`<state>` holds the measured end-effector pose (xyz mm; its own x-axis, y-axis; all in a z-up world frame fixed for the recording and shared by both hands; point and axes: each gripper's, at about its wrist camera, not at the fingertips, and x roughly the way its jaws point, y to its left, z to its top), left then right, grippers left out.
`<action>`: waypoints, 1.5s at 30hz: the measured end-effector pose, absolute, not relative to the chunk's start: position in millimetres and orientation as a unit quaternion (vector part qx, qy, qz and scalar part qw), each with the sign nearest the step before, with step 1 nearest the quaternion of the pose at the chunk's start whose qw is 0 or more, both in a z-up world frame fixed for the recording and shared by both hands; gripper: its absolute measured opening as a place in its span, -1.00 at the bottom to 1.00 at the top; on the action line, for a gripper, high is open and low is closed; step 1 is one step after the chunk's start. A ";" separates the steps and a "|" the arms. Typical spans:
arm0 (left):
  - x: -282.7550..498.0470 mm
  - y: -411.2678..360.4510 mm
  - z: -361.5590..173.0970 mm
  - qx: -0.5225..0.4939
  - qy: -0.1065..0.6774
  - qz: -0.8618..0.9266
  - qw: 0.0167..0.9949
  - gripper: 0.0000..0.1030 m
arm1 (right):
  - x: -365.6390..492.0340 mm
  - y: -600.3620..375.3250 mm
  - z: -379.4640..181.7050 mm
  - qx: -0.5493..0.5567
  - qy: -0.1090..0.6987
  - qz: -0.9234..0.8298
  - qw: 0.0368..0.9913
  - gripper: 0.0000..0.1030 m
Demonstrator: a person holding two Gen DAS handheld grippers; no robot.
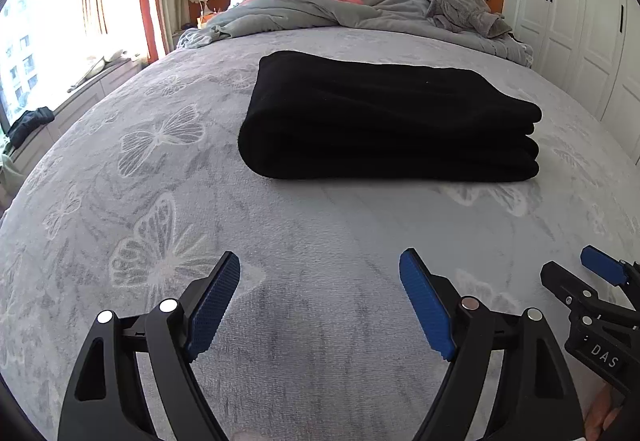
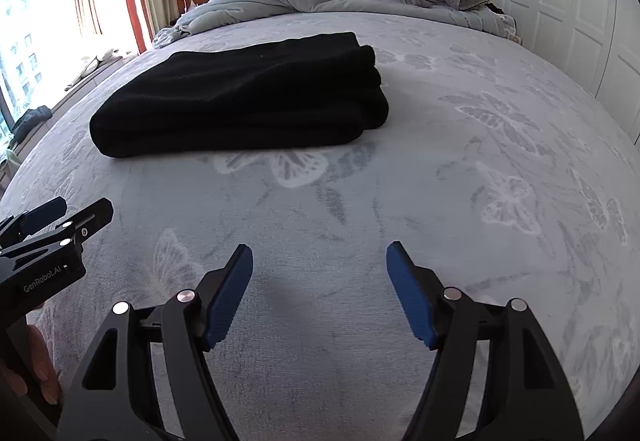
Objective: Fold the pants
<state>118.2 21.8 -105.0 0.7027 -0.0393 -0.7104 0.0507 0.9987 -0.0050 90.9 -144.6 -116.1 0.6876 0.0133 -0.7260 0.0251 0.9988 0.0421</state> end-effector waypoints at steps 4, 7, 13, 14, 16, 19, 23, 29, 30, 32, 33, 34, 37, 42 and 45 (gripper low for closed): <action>117.0 23.2 -104.1 0.003 0.383 -0.025 0.924 0.53 | 88.7 -144.0 -114.4 0.021 0.389 -0.005 0.921 0.37; 116.9 25.0 -103.7 -0.002 0.383 -0.023 0.924 0.53 | 87.5 -143.0 -113.7 0.018 0.387 -0.005 0.922 0.37; 118.2 27.0 -104.2 -0.006 0.385 -0.025 0.923 0.39 | 88.1 -141.9 -113.9 0.017 0.387 -0.006 0.922 0.37; 117.8 27.1 -104.2 -0.006 0.386 -0.026 0.922 0.36 | 87.5 -142.0 -113.5 0.016 0.386 -0.007 0.922 0.37; 118.1 26.6 -104.5 -0.006 0.387 -0.027 0.922 0.31 | 87.3 -141.7 -113.6 0.016 0.386 -0.006 0.922 0.37; 118.0 25.2 -104.6 -0.004 0.387 -0.028 0.922 0.20 | 87.7 -140.9 -113.8 0.015 0.386 -0.006 0.922 0.37; 117.5 22.5 -104.3 0.002 0.385 -0.031 0.922 0.20 | 87.4 -140.4 -113.8 0.015 0.387 -0.008 0.922 0.38; 115.7 19.8 -103.3 0.009 0.377 -0.034 0.925 0.57 | 87.9 -140.5 -114.7 0.014 0.387 -0.008 0.922 0.38; 115.0 20.0 -103.0 0.009 0.376 -0.037 0.926 0.57 | 87.9 -140.7 -114.7 0.014 0.388 -0.009 0.922 0.38; 112.4 20.1 -101.6 0.010 0.368 -0.037 0.929 0.57 | 88.3 -141.2 -114.7 0.015 0.388 -0.008 0.922 0.38; 111.2 20.0 -100.9 0.012 0.364 -0.032 0.931 0.57 | 89.1 -141.9 -114.6 0.016 0.387 -0.008 0.922 0.38; 108.8 20.2 -99.9 0.014 0.358 -0.028 0.933 0.57 | 89.1 -142.6 -114.5 0.017 0.387 -0.008 0.922 0.38; 104.3 22.4 -96.0 0.008 0.344 -0.037 0.938 0.56 | 89.1 -145.0 -114.1 0.020 0.386 -0.008 0.922 0.39; 104.1 21.6 -94.6 0.018 0.346 -0.019 0.938 0.58 | 88.3 -146.1 -113.2 0.020 0.384 -0.010 0.923 0.43; 101.9 21.0 -91.7 0.021 0.336 -0.017 0.941 0.58 | 88.2 -145.0 -112.9 0.017 0.382 -0.011 0.924 0.50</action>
